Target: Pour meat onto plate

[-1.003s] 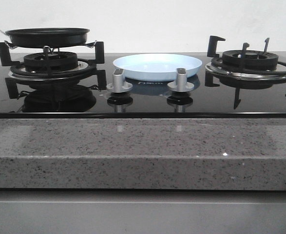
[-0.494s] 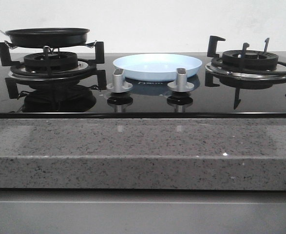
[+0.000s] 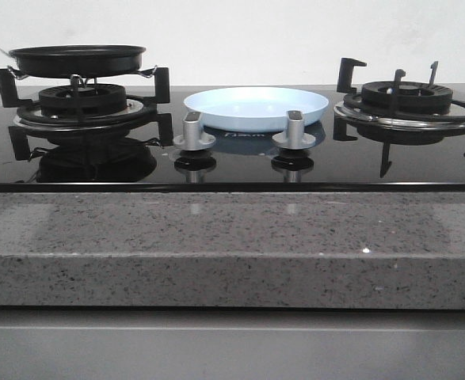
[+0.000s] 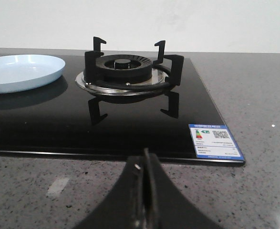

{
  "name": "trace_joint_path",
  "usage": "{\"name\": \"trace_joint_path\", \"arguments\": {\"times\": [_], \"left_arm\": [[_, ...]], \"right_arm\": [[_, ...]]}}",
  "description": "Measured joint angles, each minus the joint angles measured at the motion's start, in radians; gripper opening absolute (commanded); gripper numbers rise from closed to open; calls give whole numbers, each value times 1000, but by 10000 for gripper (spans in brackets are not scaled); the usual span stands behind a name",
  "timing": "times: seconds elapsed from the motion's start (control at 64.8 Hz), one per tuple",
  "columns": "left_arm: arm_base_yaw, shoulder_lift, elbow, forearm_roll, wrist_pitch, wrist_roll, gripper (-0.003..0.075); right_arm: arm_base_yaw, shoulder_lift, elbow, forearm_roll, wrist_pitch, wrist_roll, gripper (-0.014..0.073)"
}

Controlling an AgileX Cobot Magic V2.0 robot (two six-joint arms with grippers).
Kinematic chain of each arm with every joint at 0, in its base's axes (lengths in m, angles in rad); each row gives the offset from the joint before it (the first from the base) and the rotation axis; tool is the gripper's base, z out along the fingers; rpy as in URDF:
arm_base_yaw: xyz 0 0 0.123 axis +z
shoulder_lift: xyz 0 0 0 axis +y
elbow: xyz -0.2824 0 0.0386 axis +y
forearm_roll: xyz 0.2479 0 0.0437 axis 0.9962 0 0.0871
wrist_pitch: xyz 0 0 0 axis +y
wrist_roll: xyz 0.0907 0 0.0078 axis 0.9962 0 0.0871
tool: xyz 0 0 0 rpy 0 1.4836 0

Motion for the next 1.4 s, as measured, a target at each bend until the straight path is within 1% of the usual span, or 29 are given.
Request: {"name": "trace_joint_path", "arguments": {"times": [0.324, 0.432, 0.54, 0.695, 0.803, 0.988, 1.111, 1.204, 1.404], "left_arm": [[0, 0, -6, -4, -39, 0, -20], [0, 0, -71, -8, 0, 0, -20], [0, 0, -180, -8, 83, 0, -20], [0, 40, -346, -10, 219, 0, -20], [0, 119, -466, -10, 315, 0, -20], [0, 288, -638, -10, 501, 0, -20], [0, 392, -697, -12, 582, 0, -20], [0, 455, -707, -15, 599, 0, -20], [0, 537, -707, -15, 629, 0, -20]], "right_arm": [[0, 0, 0, -4, 0, 0, -71], [0, 0, -21, -4, 5, 0, -71], [0, 0, -85, -4, 14, 0, -71], [0, 0, -218, -4, 72, 0, -71], [0, 27, -320, -4, 118, 0, -71], [0, 159, -482, -4, 216, 0, -71], [0, 252, -554, -4, 293, 0, -71], [0, 318, -586, -4, 352, 0, -71], [0, 423, -590, -4, 439, 0, -71]]}}
